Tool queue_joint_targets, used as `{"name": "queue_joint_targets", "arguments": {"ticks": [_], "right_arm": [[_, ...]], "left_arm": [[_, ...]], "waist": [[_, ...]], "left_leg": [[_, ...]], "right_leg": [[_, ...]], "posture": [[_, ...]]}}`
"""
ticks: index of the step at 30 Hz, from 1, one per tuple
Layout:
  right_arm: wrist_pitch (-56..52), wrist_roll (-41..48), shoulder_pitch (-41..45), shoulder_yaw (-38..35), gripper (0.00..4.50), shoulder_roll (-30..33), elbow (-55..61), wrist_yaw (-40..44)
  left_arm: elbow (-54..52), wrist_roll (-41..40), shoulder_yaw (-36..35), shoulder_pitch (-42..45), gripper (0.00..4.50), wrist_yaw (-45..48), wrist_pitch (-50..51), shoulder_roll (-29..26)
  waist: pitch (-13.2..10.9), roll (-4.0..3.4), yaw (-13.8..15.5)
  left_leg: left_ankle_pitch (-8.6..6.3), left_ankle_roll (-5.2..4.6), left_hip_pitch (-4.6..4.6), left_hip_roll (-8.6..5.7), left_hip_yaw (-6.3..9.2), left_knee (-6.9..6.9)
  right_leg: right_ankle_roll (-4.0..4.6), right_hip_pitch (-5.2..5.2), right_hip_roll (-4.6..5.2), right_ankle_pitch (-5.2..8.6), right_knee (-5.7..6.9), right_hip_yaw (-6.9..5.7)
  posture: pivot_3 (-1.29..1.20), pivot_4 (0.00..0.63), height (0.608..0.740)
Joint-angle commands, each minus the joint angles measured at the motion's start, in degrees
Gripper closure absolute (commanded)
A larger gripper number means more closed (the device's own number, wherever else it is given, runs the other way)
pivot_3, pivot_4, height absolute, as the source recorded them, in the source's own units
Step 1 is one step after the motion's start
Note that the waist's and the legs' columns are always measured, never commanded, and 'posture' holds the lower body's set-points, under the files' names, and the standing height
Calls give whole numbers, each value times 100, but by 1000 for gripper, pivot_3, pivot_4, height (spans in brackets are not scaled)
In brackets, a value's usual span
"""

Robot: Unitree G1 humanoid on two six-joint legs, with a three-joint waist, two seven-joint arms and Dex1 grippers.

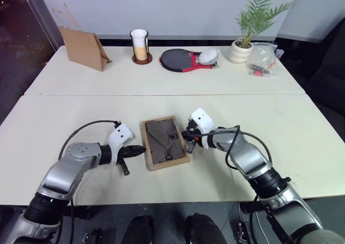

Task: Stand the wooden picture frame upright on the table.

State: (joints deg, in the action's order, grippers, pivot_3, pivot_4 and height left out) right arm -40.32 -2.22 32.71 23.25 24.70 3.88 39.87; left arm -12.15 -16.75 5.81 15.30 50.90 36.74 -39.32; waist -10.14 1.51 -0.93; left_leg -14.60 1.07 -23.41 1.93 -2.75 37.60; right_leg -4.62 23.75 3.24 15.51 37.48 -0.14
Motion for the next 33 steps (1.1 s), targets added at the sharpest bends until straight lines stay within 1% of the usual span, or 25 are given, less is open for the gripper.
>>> {"name": "queue_joint_targets", "arguments": {"ticks": [1, 8, 18, 21, 24, 27, 29, 30, 31, 33], "right_arm": [[-199, 61, -121, 179, 4490, 70, 404, 255], [-565, 163, -273, 237, 4490, 231, 1033, 481], [-660, 90, -240, 291, 4490, 400, 1179, 507], [-600, 36, -212, 222, 4490, 537, 1129, 523], [-573, 77, -202, 37, 4490, 746, 1165, 586], [-526, 161, -198, -143, 4500, 1006, 1253, 705], [-477, 169, -224, -137, 4500, 1116, 1324, 769], [-454, 176, -253, -111, 4500, 1155, 1367, 801], [-424, 169, -294, -75, 4500, 1186, 1404, 823], [-374, 146, -360, -5, 4500, 1217, 1455, 847]], "left_arm": [[17, 3, -142, 143, 4472, -26, -154, -39], [288, 68, -140, 300, 4472, -21, -332, -81], [348, 110, -92, 351, 4472, -29, -385, -12], [263, 7, -281, 217, 4472, 128, -272, -267], [197, -408, -651, 67, 4472, 441, 87, -596], [182, -1597, -1296, 125, 3683, 788, 1321, -693], [109, -2291, -1610, 154, 2772, 869, 2157, -718], [29, -2620, -1743, 134, 2199, 886, 2566, -758], [11, -2911, -1878, 157, 1819, 828, 3002, -759], [50, -3261, -2058, 241, 908, 596, 3624, -719]], "waist": [[0, 0, 6], [0, 0, 6], [0, 0, 18], [0, 0, 13], [0, 0, 7], [-1, 0, 28], [-1, 1, 28], [-1, 1, 18], [-1, 2, 12], [-1, 2, 10]], "left_leg": [[0, 0, 0, -1, 0, 0], [-1, -1, 0, -2, 0, 0], [-1, -1, -1, -4, 0, 1], [-1, -1, -1, -4, 0, 2], [-1, -1, -1, -1, -1, -2], [-1, -1, -2, 2, 2, -1], [-2, -3, -3, 1, 4, 5], [-5, -9, -3, 1, 4, 10], [-7, -12, -3, 1, 4, 13], [-8, -14, -2, 1, 4, 14]], "right_leg": [[0, 0, 0, 0, 0, 0], [0, 0, -2, 0, 0, -1], [0, 0, -2, 0, -1, -1], [0, 0, -2, 0, -1, -1], [1, 2, -2, 1, -1, -1], [1, 2, 0, 1, -1, -2], [1, -2, 5, 1, -2, -4], [0, -4, 6, 1, -2, -4], [0, -5, 7, 1, -2, -4], [-1, -6, 7, 1, -2, -3]], "posture": [[0, 150, 740], [0, 150, 740], [0, 150, 740], [0, 150, 740], [0, 150, 740], [0, 150, 740], [0, 150, 740], [0, 150, 740], [0, 150, 740], [0, 150, 740]]}}
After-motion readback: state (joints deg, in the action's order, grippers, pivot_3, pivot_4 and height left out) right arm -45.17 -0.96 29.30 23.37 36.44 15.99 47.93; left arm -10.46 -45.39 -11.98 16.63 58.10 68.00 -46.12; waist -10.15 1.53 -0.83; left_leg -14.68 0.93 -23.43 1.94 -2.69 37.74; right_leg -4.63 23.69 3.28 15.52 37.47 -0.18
